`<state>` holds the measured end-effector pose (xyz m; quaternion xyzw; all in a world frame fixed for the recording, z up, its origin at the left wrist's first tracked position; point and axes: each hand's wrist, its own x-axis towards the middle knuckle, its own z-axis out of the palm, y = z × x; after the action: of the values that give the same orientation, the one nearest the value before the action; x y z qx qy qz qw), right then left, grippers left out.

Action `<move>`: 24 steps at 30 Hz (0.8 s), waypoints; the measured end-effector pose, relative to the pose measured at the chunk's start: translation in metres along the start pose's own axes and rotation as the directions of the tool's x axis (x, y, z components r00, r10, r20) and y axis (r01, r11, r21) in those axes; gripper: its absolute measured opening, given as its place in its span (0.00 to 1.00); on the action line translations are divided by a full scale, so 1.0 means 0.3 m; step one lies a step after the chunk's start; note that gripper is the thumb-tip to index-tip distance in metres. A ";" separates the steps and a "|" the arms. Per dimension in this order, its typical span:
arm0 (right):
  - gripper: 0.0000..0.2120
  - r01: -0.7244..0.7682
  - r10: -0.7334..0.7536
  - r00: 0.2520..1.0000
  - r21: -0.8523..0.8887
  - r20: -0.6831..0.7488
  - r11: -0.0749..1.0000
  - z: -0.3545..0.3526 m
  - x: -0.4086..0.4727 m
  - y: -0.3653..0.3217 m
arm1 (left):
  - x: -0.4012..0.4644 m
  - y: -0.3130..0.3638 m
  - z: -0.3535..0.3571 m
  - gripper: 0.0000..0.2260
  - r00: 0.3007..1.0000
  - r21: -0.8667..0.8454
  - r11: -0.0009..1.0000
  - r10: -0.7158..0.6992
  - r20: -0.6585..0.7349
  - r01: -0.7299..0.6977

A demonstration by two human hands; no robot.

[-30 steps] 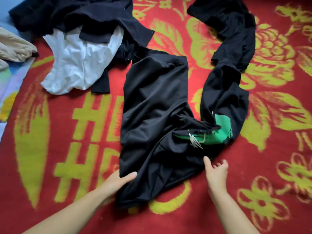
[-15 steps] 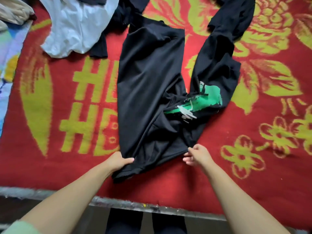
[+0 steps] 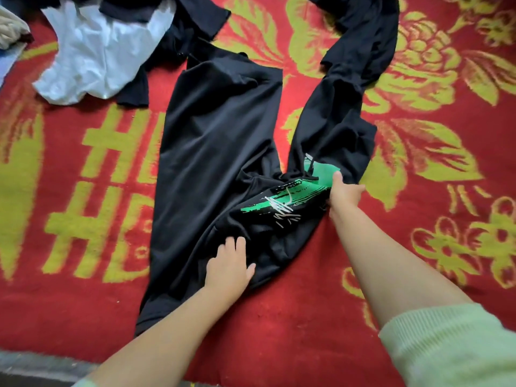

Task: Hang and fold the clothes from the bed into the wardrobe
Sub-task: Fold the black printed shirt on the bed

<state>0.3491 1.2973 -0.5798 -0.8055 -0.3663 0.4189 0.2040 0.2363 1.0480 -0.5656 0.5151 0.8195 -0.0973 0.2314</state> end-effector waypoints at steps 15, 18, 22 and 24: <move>0.09 0.470 -0.693 0.636 0.542 0.339 0.697 -0.162 0.069 -0.605 | -0.014 -0.018 -0.042 0.08 0.835 -0.263 0.805 0.550 -0.010 -0.533; 0.16 0.568 -0.672 0.695 0.376 0.258 0.732 -0.111 0.146 -0.574 | 0.062 0.067 -0.026 0.13 0.846 -0.197 0.855 0.511 0.156 -0.480; 0.28 0.369 -0.362 0.902 0.015 0.236 0.929 -0.029 0.285 -0.392 | 0.101 0.125 -0.038 0.18 0.896 -0.090 0.909 0.417 0.155 -0.407; 0.38 0.248 -0.218 0.952 -0.123 0.214 0.961 0.003 0.330 -0.314 | 0.087 0.137 -0.026 0.32 0.906 0.015 0.907 0.419 0.051 -0.420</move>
<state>0.3465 1.4338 -0.5726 -0.7236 -0.5075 0.4417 0.1539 0.2611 1.0904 -0.5680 0.6798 0.6826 -0.0677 0.2594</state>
